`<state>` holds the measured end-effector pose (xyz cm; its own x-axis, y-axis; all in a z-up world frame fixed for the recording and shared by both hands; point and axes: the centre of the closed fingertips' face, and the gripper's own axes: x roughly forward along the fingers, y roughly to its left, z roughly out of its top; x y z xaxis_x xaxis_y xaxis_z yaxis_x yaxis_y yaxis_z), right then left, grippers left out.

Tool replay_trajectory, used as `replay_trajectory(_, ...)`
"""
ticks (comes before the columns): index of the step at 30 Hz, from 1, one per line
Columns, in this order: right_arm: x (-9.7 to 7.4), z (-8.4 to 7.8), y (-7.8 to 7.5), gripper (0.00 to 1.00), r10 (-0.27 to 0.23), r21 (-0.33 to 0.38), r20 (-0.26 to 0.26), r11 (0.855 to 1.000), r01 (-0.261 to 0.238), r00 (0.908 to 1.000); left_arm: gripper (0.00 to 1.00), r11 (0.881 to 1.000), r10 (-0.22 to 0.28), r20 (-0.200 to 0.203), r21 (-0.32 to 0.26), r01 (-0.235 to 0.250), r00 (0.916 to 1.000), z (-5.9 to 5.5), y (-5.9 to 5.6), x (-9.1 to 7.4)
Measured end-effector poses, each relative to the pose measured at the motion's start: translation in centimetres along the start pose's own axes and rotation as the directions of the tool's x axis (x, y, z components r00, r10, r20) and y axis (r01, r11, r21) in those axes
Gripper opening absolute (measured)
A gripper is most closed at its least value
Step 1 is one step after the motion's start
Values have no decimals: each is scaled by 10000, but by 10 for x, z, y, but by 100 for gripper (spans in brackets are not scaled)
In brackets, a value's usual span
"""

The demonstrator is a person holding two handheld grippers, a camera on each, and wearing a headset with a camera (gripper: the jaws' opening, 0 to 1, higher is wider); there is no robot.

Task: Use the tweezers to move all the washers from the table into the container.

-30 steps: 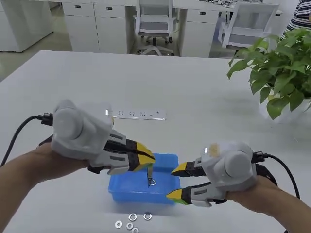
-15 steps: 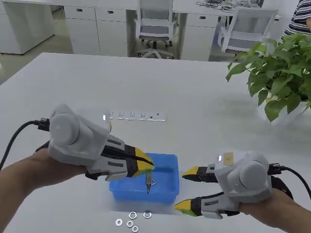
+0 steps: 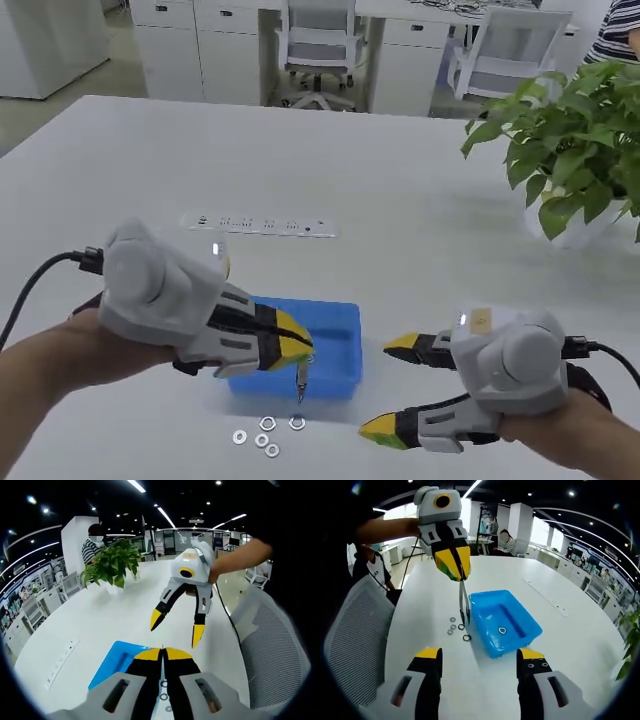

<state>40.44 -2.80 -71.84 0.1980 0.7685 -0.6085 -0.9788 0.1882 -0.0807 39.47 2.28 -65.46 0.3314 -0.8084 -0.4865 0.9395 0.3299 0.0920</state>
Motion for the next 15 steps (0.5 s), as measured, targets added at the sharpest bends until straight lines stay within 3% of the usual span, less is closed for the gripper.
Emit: replay_trajectory(15, -2, -6, 8, 75, -5, 376, 157, 9993, -1, 9999, 5, 9999, -129, -140, -10, 129, 9998, -18, -6, 10)
